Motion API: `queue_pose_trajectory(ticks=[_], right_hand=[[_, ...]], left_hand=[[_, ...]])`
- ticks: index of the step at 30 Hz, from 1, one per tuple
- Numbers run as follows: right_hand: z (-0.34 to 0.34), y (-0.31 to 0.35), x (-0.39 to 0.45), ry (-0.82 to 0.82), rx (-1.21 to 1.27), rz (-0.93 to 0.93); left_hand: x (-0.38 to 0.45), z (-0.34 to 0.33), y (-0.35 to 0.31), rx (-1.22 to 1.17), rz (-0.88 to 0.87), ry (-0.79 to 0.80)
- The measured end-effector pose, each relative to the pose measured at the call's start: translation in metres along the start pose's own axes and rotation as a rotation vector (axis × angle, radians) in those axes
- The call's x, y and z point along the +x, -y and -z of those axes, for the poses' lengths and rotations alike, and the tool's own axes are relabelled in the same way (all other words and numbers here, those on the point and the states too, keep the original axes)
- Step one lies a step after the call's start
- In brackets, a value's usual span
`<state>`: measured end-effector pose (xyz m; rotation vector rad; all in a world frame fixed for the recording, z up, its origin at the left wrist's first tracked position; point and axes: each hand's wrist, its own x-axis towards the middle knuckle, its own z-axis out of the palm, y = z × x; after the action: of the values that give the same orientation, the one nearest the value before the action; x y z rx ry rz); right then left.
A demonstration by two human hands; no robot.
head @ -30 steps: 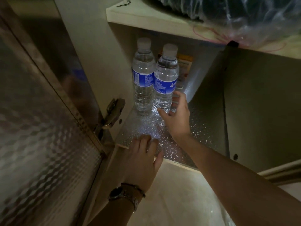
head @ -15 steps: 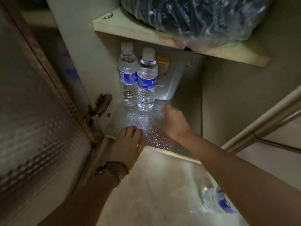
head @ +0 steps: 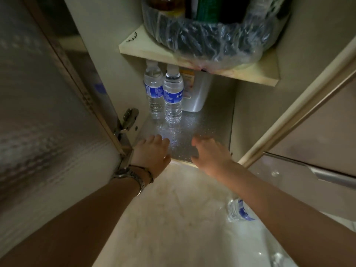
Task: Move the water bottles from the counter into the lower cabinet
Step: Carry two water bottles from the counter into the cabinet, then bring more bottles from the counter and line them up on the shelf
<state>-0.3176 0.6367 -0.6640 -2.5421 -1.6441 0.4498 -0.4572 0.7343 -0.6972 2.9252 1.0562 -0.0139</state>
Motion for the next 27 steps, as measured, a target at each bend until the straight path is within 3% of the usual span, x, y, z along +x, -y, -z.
queue_pose_trajectory(ticks=[12,20,27], right_hand=[[0.145,0.048,-0.089,0.090,-0.117,0.004],[0.278,0.080,-0.164,0.117,-0.163,-0.002],[0.392,0.093,-0.227,0.042,-0.105,-0.129]], left_hand=[[-0.058,0.176,-0.018,0.097,0.038,0.210],[-0.095,0.339,-0.025,0.151,-0.025,0.225],[-0.113,0.465,-0.041,0.149,-0.139,0.254]])
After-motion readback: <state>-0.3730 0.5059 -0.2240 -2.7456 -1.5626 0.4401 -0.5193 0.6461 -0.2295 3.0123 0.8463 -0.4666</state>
